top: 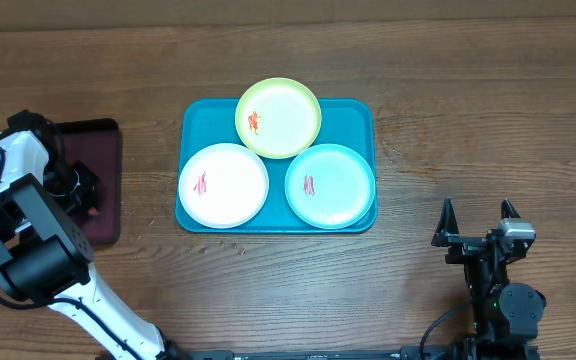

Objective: Clean dirty plates on tray and stack at the side
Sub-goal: 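Lower the left gripper and grasp the green-orange sponge, then lift the sponge with the left gripper out of the water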

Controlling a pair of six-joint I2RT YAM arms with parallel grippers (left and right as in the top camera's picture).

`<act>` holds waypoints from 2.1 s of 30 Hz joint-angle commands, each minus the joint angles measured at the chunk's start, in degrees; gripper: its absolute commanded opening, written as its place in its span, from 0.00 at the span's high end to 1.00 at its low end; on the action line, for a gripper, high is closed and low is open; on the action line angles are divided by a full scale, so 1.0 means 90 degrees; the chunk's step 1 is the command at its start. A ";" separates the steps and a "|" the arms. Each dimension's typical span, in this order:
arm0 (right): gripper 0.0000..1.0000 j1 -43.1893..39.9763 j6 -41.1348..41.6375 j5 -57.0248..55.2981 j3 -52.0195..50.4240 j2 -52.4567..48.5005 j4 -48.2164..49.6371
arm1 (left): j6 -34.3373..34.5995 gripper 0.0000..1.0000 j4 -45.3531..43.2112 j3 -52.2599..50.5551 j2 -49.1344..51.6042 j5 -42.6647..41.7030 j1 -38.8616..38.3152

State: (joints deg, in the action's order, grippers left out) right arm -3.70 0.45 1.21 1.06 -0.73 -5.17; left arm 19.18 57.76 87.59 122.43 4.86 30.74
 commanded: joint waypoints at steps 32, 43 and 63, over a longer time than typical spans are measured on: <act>0.00 -0.0019 0.0049 -0.0034 -0.0066 0.0063 0.0036 | -0.0444 0.03 -0.0865 -0.0177 0.0289 0.0136 0.0005; 0.00 -0.0019 0.0051 -0.0034 -0.0066 0.0063 0.0036 | -0.0442 0.96 -0.0452 -0.0177 0.0289 0.0121 0.0005; 0.00 -0.0019 0.0049 -0.0034 -0.0066 0.0063 0.0036 | -0.0945 0.43 -0.1163 -0.0177 0.0289 0.0192 0.0007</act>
State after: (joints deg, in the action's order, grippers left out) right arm -3.73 0.45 1.23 1.06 -0.73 -5.15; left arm 12.67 47.13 87.68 122.30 4.99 31.07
